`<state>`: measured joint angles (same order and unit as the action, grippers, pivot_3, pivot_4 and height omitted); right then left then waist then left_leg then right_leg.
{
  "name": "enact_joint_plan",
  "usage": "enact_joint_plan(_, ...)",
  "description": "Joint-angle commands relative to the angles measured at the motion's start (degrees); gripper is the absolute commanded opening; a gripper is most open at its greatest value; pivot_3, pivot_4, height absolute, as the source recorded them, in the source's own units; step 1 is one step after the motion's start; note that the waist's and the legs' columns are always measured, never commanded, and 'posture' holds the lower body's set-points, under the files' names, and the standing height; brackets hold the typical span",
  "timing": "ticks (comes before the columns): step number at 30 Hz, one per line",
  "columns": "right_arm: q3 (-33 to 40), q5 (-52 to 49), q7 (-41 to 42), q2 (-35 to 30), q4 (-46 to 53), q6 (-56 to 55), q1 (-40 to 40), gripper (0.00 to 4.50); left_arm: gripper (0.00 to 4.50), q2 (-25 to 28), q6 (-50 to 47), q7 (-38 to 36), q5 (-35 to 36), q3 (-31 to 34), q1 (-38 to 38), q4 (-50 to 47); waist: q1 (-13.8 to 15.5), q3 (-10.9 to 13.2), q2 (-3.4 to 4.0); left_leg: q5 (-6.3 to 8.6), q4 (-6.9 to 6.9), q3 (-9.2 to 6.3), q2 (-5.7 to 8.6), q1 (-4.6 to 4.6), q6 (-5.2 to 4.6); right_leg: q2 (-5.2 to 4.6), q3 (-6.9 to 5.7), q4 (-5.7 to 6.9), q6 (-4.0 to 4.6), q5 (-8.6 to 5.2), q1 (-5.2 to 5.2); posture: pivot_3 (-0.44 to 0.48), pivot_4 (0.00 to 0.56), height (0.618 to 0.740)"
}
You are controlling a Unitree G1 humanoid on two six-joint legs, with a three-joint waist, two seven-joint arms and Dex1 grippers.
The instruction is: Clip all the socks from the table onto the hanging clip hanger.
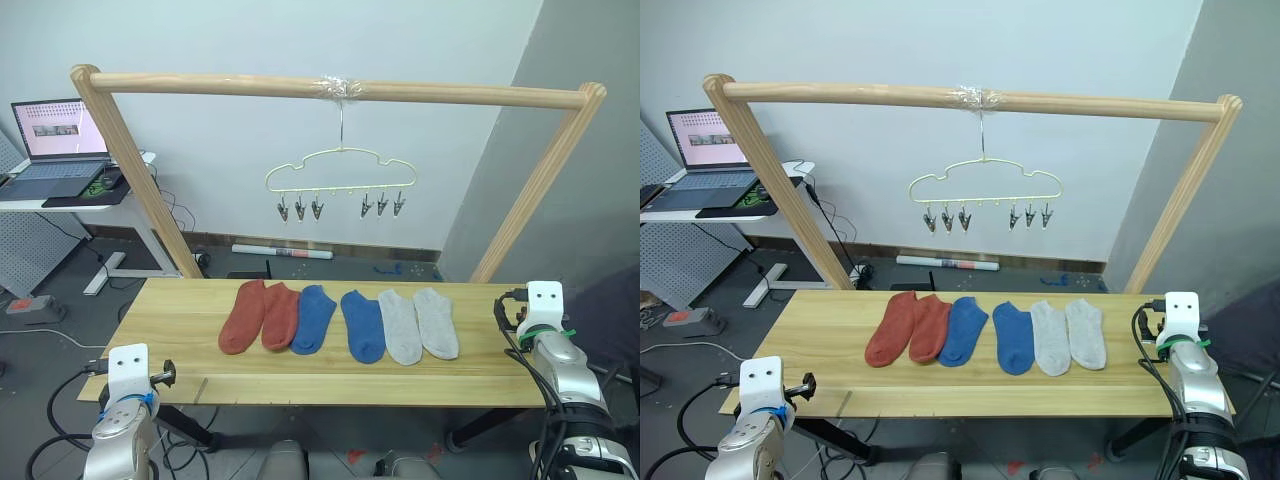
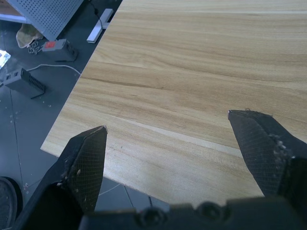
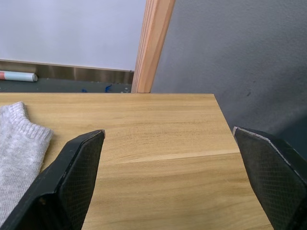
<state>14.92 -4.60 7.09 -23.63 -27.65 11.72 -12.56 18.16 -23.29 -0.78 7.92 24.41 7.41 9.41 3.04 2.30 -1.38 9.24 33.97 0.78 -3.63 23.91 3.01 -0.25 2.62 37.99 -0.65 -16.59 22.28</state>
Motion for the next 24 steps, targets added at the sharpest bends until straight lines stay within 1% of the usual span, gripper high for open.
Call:
enact_joint_plan(1, 0.69, -0.05, -0.55, -0.74, 1.75, -0.68, -1.2, 4.5, 4.47, 0.57, -0.25, 0.02, 0.63, 1.24, -0.27, -2.69, 0.0, 0.0, 0.0, 0.0, 0.0, 0.0, 0.0, 0.0, 0.0, 0.0, 0.0, 0.0, 0.0, 0.0, 0.0, 0.201, 0.006, 0.74)
enact_joint_plan(12, 0.57, -0.37, -0.48, -0.23, 3.52, -0.5, -1.49, 4.5, 4.47, 0.99, -1.36, -1.05, 2.65, 1.77, 0.53, -7.34, -0.17, 0.21, -0.05, 0.0, 0.0, 0.01, -0.01, -0.01, 0.0, 0.0, 0.03, 0.0, 0.0, 0.0, -0.02, 0.179, 0.044, 0.74)
enact_joint_plan(14, 0.48, -0.47, -0.53, 0.09, 4.97, 0.0, -1.06, 4.5, 4.47, 0.86, -1.86, -1.72, 3.55, 2.12, 1.05, -9.38, -0.19, 0.39, -0.05, 0.01, 0.0, 0.02, -0.02, -0.01, -0.01, 0.0, 0.04, 0.0, 0.0, 0.0, 0.0, 0.172, 0.063, 0.74)
enact_joint_plan(16, 0.49, -1.02, -0.26, 0.66, 6.86, 0.79, -0.6, 4.5, 4.47, 1.16, -2.04, -3.07, 4.74, 2.33, 1.5, -12.39, -0.27, 1.18, -0.19, 0.01, 0.0, 0.0, -0.05, -0.04, 0.0, -0.02, 0.05, 0.01, 0.01, -0.01, 0.01, 0.171, 0.075, 0.74)
enact_joint_plan(19, 0.32, -2.57, 0.99, 2.01, 9.92, 2.22, -0.37, 4.5, 4.47, 1.66, -2.4, -4.97, 7.06, 2.96, 1.21, -16.73, -0.28, 1.94, -0.18, 0.02, 0.0, -0.03, -0.09, -0.03, 0.01, -0.22, 0.02, 0.02, 0.03, -0.01, 0.0, 0.168, 0.099, 0.74)
enact_joint_plan(21, -0.44, -4.07, 2.96, 2.96, 12.47, 3.47, -0.62, 4.5, 4.47, 1.71, -2.64, -6.6, 9.2, 2.68, 0.2, -20.15, -0.29, 2.66, -0.14, 0.01, 0.0, -0.02, -0.08, -0.01, 0.0, -0.25, 0.03, 0.02, 0.04, -0.01, 0.01, 0.167, 0.116, 0.74)
enact_joint_plan(24, -2.77, -6.86, 8.26, 3.9, 17.57, 5.74, -0.97, 4.5, 4.47, 2.61, -3.04, -8.57, 10.35, 0.62, -2.01, -25.02, -0.21, 3.65, -0.08, 0.0, 0.0, 0.02, -0.07, 0.11, -0.02, -0.24, 0.02, 0.05, 0.03, -0.01, -0.07, 0.158, 0.139, 0.74)
